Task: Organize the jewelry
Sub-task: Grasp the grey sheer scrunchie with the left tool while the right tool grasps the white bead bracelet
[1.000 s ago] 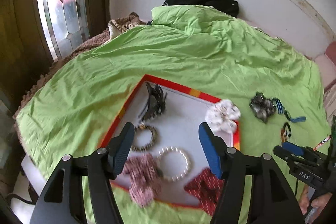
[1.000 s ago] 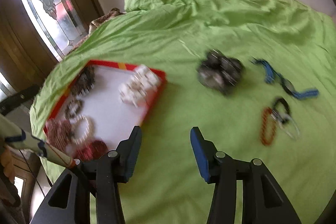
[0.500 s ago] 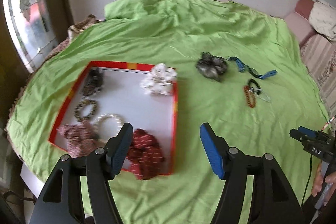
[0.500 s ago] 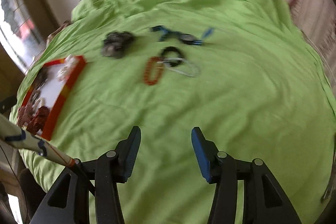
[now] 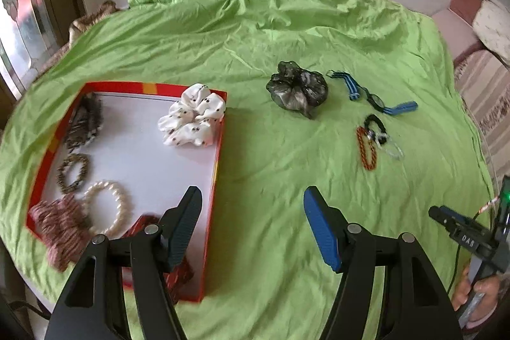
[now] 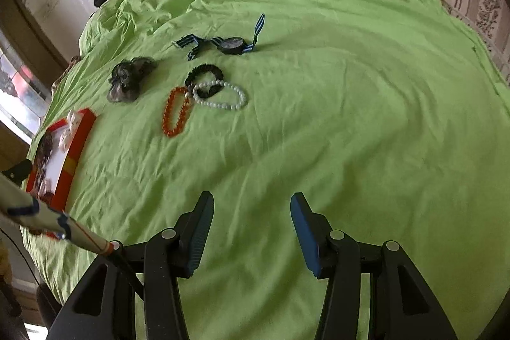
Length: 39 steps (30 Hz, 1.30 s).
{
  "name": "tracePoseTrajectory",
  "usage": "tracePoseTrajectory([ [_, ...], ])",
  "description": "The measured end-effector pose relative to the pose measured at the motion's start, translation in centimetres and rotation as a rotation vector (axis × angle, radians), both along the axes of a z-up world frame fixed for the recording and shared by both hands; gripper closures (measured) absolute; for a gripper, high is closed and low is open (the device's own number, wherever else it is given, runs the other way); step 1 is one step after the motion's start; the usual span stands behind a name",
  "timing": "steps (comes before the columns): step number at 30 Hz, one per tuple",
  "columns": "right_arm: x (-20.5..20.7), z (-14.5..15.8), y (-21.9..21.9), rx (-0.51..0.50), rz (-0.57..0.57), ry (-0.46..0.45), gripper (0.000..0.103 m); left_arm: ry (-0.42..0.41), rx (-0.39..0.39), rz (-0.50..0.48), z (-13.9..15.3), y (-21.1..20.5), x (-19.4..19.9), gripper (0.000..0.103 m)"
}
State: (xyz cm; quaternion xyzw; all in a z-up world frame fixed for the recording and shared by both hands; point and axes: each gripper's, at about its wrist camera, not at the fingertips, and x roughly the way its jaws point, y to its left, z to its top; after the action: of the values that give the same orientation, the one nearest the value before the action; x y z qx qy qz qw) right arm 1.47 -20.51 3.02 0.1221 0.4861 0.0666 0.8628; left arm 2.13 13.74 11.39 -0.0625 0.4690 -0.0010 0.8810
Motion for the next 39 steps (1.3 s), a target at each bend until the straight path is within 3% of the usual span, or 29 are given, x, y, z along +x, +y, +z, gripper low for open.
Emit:
tracePoseTrajectory([
  [12,10.3,-1.3,1.2,0.052,-0.004,-0.030,0.049,0.048,-0.105,0.014,-4.0,-1.5,13.5,0.038],
  [19,12.3,-3.0,1.9,0.033,0.022,-0.029,0.049,0.112,-0.166,-0.021,-7.8,-3.3,18.9,0.038],
  [21,12.2,-3.1,2.4,-0.003,0.029,-0.047,0.054,0.126,-0.192,-0.032,-8.6,-3.6,19.7,0.037],
  [22,12.2,-3.2,2.6,-0.020,0.031,-0.051,0.062,0.132,-0.196,-0.030,-8.9,-3.9,20.0,0.037],
  [24,12.1,-3.3,3.0,-0.056,0.031,-0.060,0.076,0.133,-0.190,-0.038,-9.2,-4.7,20.2,0.037],
  [25,12.1,-3.3,3.1,-0.060,0.032,-0.060,0.087,0.137,-0.183,-0.058,-9.2,-5.2,20.2,0.042],
  [26,12.1,-3.3,3.2,-0.056,0.033,-0.057,0.096,0.146,-0.173,-0.090,-9.2,-5.8,20.1,0.076],
  [27,12.1,-3.3,3.2,-0.047,0.037,-0.052,0.096,0.166,-0.173,-0.121,-9.2,-6.4,20.0,0.093],
  [31,11.2,-2.3,2.8,0.027,0.046,-0.041,0.097,0.136,-0.156,-0.133,-7.3,-6.8,17.9,0.095],
  [39,6.4,2.7,2.0,0.059,0.034,-0.113,0.097,0.020,-0.193,-0.165,0.7,-5.5,9.7,0.095],
])
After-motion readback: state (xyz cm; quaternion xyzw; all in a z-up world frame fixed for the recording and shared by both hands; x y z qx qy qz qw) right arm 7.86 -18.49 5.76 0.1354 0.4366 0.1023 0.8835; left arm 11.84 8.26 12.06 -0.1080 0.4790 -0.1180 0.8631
